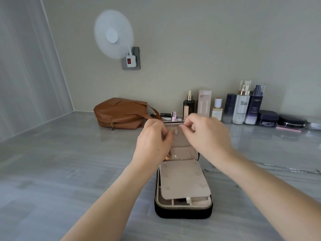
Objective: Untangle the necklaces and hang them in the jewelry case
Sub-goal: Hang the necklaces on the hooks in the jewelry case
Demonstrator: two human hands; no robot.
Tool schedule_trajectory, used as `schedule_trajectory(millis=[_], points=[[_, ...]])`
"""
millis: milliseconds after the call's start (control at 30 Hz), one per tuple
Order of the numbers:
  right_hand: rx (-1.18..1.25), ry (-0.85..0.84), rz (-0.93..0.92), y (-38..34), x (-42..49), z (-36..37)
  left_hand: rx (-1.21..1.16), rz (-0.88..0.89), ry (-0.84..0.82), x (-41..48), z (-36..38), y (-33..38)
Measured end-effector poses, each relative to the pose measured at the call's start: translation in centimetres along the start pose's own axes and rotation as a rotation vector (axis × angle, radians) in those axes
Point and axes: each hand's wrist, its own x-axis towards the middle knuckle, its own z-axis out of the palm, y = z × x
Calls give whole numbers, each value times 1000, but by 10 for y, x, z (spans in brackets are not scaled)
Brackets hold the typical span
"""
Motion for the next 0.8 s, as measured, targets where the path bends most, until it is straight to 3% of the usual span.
schedule_trajectory(millis=[300,700,800], points=[[71,-79,163,2,-1,11,45,-96,12,-1,6,3],[3,-292,27,7,-12,0,131,-58,-123,-10,-7,0],[56,-218,81,17,-6,-21,113,-57,-138,-12,-10,2]])
